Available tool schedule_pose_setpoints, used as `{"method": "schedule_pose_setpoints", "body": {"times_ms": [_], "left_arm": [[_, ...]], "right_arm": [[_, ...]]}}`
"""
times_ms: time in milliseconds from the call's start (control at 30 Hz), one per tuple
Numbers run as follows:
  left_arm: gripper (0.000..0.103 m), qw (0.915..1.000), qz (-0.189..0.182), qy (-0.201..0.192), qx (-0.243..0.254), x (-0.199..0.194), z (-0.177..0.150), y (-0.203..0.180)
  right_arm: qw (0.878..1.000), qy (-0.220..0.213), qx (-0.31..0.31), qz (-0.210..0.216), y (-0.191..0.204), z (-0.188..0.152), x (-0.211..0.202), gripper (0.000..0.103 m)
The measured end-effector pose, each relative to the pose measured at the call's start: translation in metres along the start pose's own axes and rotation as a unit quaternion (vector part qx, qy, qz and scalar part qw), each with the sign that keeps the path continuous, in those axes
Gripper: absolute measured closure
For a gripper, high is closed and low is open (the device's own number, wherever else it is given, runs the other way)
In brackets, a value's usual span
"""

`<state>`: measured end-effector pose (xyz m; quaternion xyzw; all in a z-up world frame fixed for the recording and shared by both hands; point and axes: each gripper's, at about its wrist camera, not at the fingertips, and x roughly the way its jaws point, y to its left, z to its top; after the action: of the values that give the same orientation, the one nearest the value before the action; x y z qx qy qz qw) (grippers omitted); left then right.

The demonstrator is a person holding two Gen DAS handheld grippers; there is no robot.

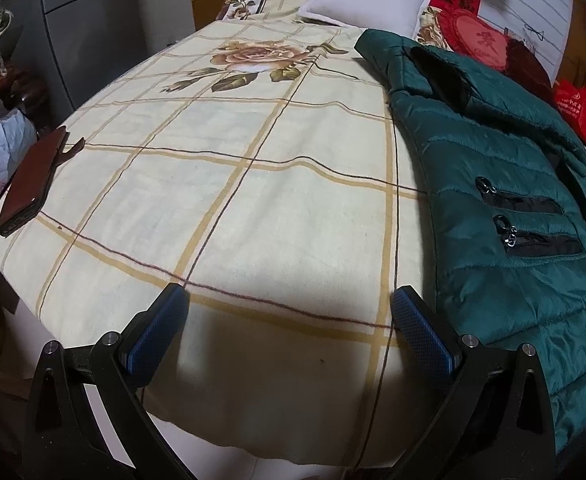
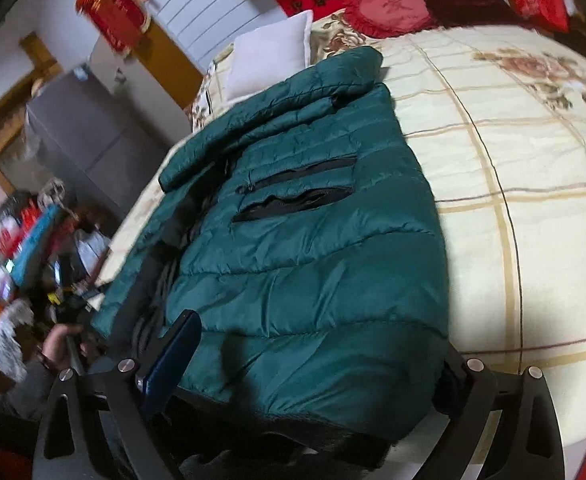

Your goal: Fold large clothes

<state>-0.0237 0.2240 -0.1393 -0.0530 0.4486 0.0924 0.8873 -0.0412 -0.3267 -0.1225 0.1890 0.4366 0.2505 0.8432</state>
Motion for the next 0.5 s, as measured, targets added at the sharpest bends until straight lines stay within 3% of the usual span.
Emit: {"method": "schedule_pose_setpoints", "body": {"times_ms": [267, 500], "left_arm": [[0.0, 0.9999, 0.0, 0.011, -0.003, -0.001, 0.0, -0.001], [0.001, 0.9916, -0.122, 0.029, -0.032, -0.026, -0.015, 0.0]], "right_arm": [[1.0, 0.014, -0.006, 0.012, 0.003, -0.003, -0.001, 0.004], [0.999, 0.019, 0.011, 0.028, -0.003, 0.0, 0.0, 0.005]]}}
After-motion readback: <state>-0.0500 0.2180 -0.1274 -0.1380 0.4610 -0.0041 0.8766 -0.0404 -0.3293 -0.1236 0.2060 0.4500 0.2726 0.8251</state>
